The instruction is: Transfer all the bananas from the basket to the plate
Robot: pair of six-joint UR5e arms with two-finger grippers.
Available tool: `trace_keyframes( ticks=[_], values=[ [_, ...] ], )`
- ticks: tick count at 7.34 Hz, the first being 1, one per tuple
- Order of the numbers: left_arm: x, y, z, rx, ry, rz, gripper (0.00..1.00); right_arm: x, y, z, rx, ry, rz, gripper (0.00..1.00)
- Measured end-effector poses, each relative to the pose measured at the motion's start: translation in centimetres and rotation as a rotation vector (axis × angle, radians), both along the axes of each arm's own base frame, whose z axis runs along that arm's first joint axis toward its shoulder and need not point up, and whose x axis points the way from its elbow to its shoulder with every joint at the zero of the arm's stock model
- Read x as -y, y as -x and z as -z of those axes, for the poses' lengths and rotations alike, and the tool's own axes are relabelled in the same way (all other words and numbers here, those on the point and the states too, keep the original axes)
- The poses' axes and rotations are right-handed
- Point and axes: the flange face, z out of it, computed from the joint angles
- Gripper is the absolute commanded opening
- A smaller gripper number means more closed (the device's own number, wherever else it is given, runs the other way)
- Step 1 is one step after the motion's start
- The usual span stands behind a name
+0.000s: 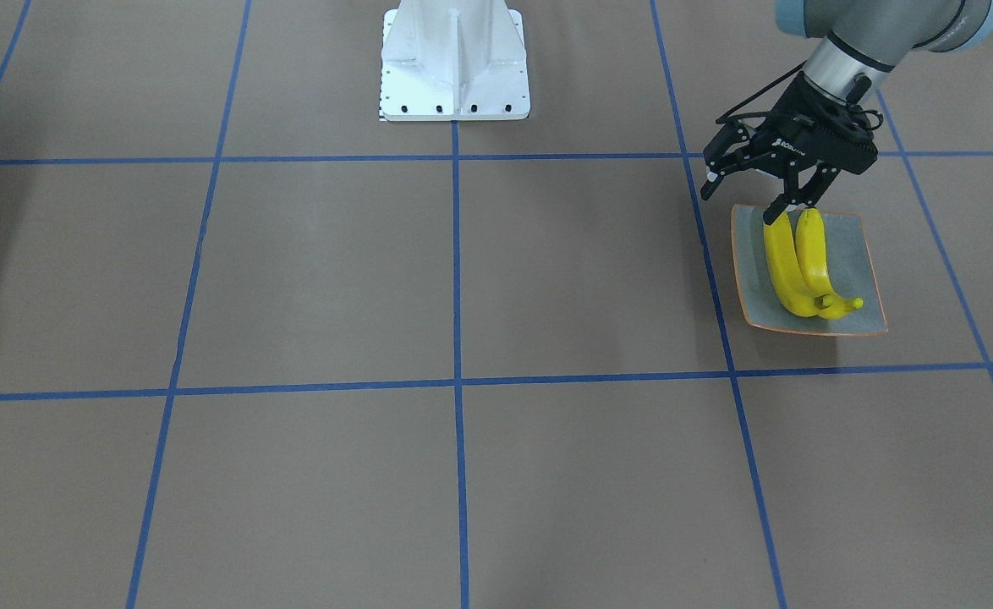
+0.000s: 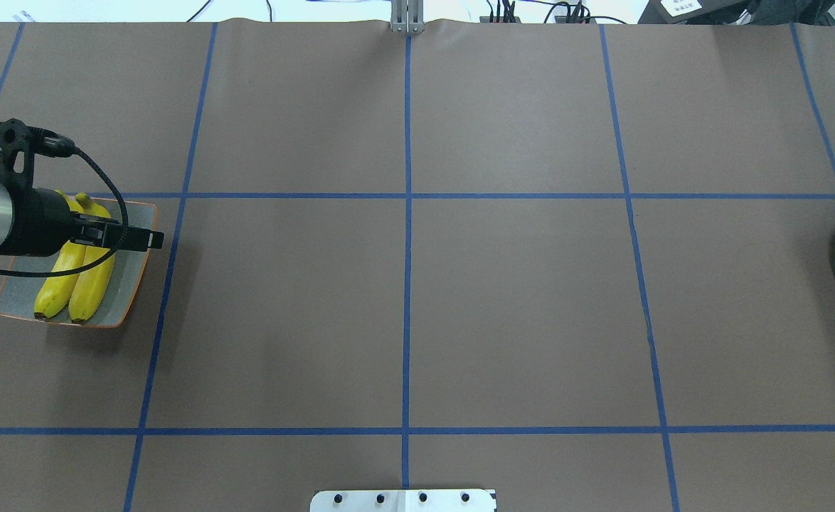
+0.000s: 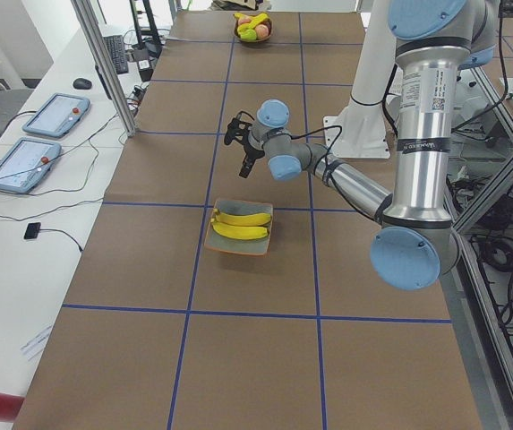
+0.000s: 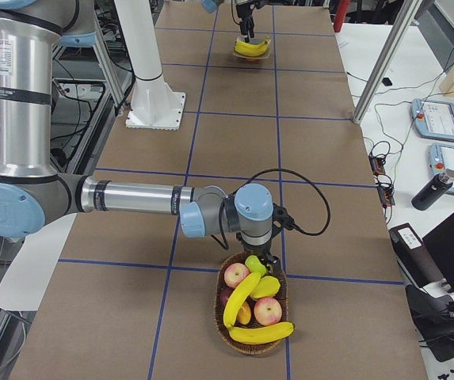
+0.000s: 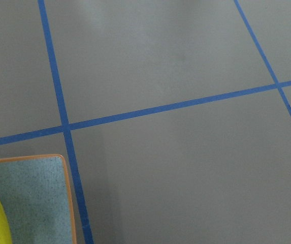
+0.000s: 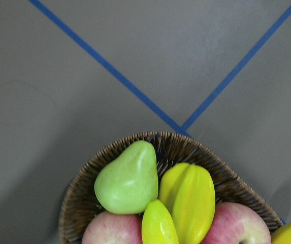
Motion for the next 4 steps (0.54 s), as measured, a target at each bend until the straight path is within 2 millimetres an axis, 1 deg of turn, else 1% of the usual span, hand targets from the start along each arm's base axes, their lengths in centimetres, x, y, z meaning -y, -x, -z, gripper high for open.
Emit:
trace_keyframes(
  ticks=[2, 3, 4],
  values=[
    [0.0, 0.0, 0.1, -0.002, -0.002, 0.001, 1.0, -1.2, -0.3, -5.9, -0.05, -0.054, 0.03, 1.0],
    [0.0, 0.0, 0.1, -0.002, -0.002, 0.001, 1.0, -1.5, -0.2, -7.7, -0.052, -0.061, 0.023, 1.0],
    [0.0, 0.0, 0.1, -0.002, -0.002, 0.001, 1.0, -1.7, 0.2, -8.4, -0.044, -0.045, 0.002, 1.0]
  ],
)
